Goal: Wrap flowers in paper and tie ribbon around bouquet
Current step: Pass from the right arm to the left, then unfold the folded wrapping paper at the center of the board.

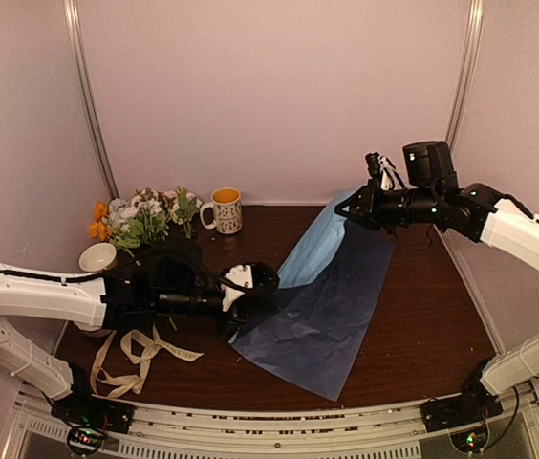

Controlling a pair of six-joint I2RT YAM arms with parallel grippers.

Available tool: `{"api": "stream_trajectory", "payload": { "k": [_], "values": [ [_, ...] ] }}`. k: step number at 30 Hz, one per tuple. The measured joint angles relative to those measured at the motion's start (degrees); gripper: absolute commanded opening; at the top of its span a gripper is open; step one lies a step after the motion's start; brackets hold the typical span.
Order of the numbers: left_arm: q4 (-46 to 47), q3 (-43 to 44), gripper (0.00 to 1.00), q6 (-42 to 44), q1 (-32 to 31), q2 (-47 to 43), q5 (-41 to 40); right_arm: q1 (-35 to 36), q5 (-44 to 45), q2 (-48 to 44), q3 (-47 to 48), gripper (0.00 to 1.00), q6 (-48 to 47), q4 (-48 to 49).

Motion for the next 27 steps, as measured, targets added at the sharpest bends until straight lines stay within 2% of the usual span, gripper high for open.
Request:
{"api": "stream_trajectory", "payload": {
  "k": [2, 4, 8, 12, 15, 20, 24, 27],
  "values": [
    [-0.07, 1.18, 0.00, -0.66, -1.53, -0.26, 1.81, 0.09, 2.84, -2.34, 2.34, 0.38, -2.45, -4.46],
    [3.26, 0.07, 0.00, -3.02, -2.78, -1.49, 4.17, 0.11, 5.46, -5.25, 3.82, 0.53, -3.58, -7.17],
    [14.53, -8.68, 0.00, -12.31, 0.02, -7.28, 7.06, 0.11, 10.69, -11.93, 4.20, 0.69, -7.15, -12.17],
    [20.87, -13.86, 0.00, -25.20, 7.56, -10.91, 5.22, 0.11, 14.95, -13.09, 4.24, 0.73, -10.32, -17.90],
    [24.04, -18.21, 0.00, -37.00, 13.73, -12.37, 0.90, 0.11, 17.27, -11.58, 3.91, 0.76, -12.15, -21.33],
    [20.28, -27.15, 0.00, -55.34, 21.09, -12.55, -10.95, 0.02, 19.17, -10.54, 1.27, 0.84, -14.49, -23.52],
    [17.92, -34.45, 0.00, -63.45, 22.84, -11.19, -16.09, -1.57, 20.44, -9.35, -1.99, 0.86, -16.28, -23.69],
    [15.37, -34.38, 0.00, -65.18, 23.04, -9.64, -17.59, -4.94, 21.05, -6.88, -5.75, 0.86, -16.72, -23.41]
  ]
}}
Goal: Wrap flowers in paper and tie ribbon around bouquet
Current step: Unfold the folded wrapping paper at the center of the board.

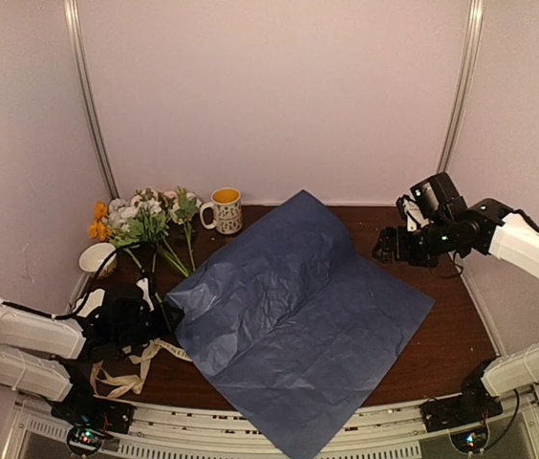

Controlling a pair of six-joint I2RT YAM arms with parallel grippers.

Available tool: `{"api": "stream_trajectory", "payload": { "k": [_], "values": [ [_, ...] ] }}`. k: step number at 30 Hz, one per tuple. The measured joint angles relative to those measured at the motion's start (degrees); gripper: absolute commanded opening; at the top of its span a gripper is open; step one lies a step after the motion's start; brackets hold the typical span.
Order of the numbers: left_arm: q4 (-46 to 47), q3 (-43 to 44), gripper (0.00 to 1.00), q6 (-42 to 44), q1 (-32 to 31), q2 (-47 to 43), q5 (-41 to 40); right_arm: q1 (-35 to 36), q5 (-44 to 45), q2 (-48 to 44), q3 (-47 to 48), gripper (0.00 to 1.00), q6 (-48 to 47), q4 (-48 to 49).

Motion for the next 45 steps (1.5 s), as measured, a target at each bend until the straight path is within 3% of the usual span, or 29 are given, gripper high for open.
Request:
{"api": "stream_trajectory", "payload": {
  "k": [5, 17, 19, 30, 33, 35, 40, 45],
  "values": [
    [-0.96, 4.57, 0.00, 0.98, 0.00, 4.72, 0.44, -4.96, 0.90, 5.90, -6.14, 0.86, -0.76, 0.22],
    [2.62, 19.96, 0.00, 4.39, 0.00, 26.21, 4.79, -5.73, 1.36, 10.64, -11.61, 0.86, -0.70, 4.15],
    [3.67, 23.06, 0.00, 4.09, 0.00, 30.05, 5.44, -5.81, 1.38, 10.91, -12.63, 0.82, -0.44, 4.61],
    [5.70, 26.40, 0.02, 0.33, 2.67, 33.64, -0.42, -4.70, 1.42, 15.67, -16.98, 0.78, 3.34, 6.08],
    [5.60, 26.40, 0.55, 1.14, 2.54, 33.64, -0.68, -3.74, 1.55, 15.98, -16.83, 0.78, 3.41, 6.03],
    [4.00, 26.60, 0.70, 2.99, 2.16, 33.20, -0.33, -3.28, 1.55, 15.98, -16.41, 0.78, 3.41, 6.08],
    [-7.98, 29.90, 0.82, 10.12, 0.09, 27.76, -2.95, -2.23, 1.81, 15.63, -14.60, 0.79, 3.58, 6.10],
    [-20.94, 30.88, 0.98, 17.92, -0.72, 14.12, -15.72, -1.20, 2.84, 13.55, -14.36, 0.79, 3.58, 6.21]
  ]
}}
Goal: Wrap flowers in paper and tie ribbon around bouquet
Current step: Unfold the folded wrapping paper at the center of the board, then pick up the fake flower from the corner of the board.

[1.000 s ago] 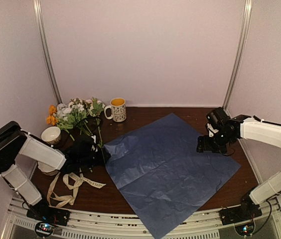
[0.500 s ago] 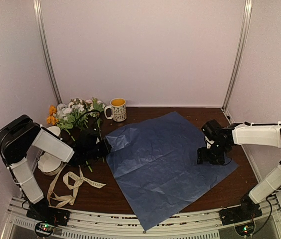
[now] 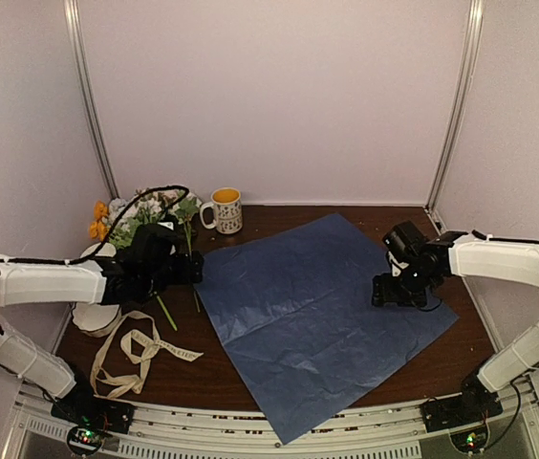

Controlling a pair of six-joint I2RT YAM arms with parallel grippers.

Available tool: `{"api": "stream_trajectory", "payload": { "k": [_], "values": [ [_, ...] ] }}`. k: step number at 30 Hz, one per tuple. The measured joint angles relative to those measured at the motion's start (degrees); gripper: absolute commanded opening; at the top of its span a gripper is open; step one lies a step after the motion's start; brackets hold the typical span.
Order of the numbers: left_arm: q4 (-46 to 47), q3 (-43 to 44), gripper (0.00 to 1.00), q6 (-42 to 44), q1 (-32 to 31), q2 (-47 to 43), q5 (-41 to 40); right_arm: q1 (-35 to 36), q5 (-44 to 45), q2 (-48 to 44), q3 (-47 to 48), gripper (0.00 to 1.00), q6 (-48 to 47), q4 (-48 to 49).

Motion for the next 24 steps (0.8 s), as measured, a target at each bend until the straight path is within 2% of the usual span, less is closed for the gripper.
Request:
{"api": "stream_trajectory", "payload": {
  "k": [3, 6, 7, 9, 11, 13, 17, 22, 24],
  "values": [
    [-6.64, 1.25, 0.98, 4.70, 0.02, -6.38, -13.18, 0.28, 1.11, -1.60, 0.02, 0.80, 0.00, 0.02],
    [-13.79, 4.87, 0.98, 4.48, 0.68, -6.23, -26.95, 0.33, 2.21, -3.34, 0.09, 0.80, 0.02, 0.00],
    [-16.02, 6.32, 0.95, 5.14, 1.44, -4.98, -29.46, 0.37, 2.60, -3.96, 0.20, 0.80, 0.07, 0.02],
    [-20.76, 10.14, 0.78, 6.38, 3.93, -0.85, -30.27, 0.42, 3.06, -5.05, 0.55, 0.80, 0.13, 0.07],
    [-24.81, 14.45, 0.62, 6.56, 7.61, 4.22, -27.52, 0.48, 3.48, -6.27, 0.61, 0.80, 0.17, 0.09],
    [-25.59, 15.87, 0.52, 6.56, 11.61, 7.30, -23.17, 0.48, 3.72, -7.06, 0.61, 0.80, 0.17, 0.04],
    [-25.16, 13.73, 0.53, 7.28, 19.69, 8.02, -11.30, 0.48, 4.07, -7.74, 0.44, 0.80, 0.15, 0.02],
    [-21.73, 13.81, 0.56, 9.05, 21.03, 8.31, 0.81, 0.48, 4.33, -7.61, -0.35, 0.80, 0.04, 0.00],
    [-21.81, 17.05, 0.56, 9.86, 20.74, 10.56, 4.35, 0.48, 4.33, -7.23, -0.35, 0.80, -0.04, 0.07]
  ]
}}
